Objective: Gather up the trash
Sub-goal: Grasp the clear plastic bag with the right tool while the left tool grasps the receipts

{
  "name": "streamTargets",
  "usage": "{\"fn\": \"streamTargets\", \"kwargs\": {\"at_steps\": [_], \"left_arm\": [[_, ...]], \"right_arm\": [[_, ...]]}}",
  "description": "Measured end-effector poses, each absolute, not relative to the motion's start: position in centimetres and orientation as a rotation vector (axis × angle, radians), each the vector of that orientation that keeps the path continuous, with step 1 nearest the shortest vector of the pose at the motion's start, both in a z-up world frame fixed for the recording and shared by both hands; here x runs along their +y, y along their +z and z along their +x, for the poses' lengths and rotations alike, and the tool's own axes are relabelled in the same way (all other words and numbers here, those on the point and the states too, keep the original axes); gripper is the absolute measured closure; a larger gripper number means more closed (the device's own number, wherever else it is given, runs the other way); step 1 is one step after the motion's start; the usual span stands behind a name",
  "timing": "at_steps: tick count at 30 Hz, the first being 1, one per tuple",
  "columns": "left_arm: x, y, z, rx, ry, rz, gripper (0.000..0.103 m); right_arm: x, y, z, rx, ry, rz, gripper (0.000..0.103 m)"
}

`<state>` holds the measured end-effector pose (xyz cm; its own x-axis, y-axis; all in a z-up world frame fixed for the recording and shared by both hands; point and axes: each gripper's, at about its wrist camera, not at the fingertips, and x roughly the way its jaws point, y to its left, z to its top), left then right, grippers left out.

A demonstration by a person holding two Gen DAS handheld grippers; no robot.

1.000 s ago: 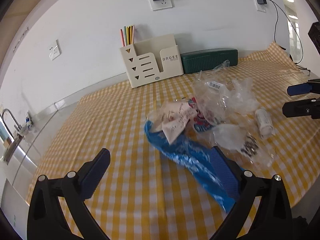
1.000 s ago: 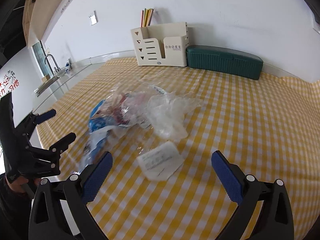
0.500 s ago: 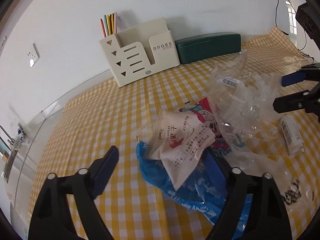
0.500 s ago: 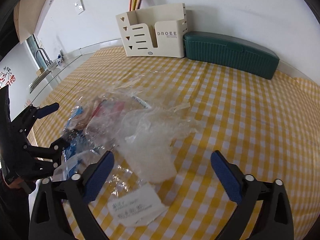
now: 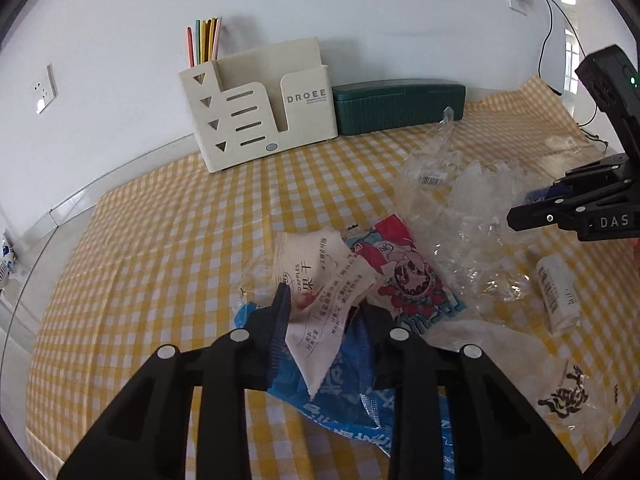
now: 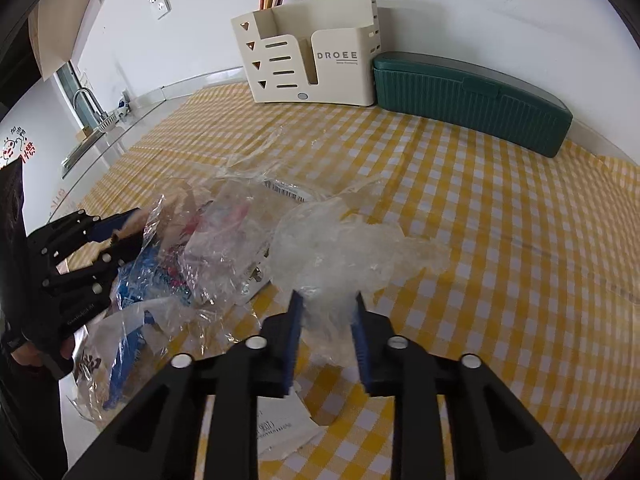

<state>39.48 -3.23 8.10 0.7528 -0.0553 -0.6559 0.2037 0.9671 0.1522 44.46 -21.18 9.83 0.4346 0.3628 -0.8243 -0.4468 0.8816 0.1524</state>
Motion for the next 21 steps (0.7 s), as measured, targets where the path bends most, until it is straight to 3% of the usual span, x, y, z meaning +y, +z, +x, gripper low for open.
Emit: {"fn": "streamTargets", "kwargs": {"at_steps": [9, 21], "left_arm": [[-0.5, 9.9, 39.0, 0.654, -0.149, 0.051, 0.086], [1.2, 12.0, 37.8, 0.595, -0.091, 0.007, 0.086]], "right_arm": [[-22.7, 10.8, 43.5, 0.952, 0.486, -0.066, 0.088], [-23.1, 12.5, 42.2, 0.892, 0.475, -0.057, 0.089]]}}
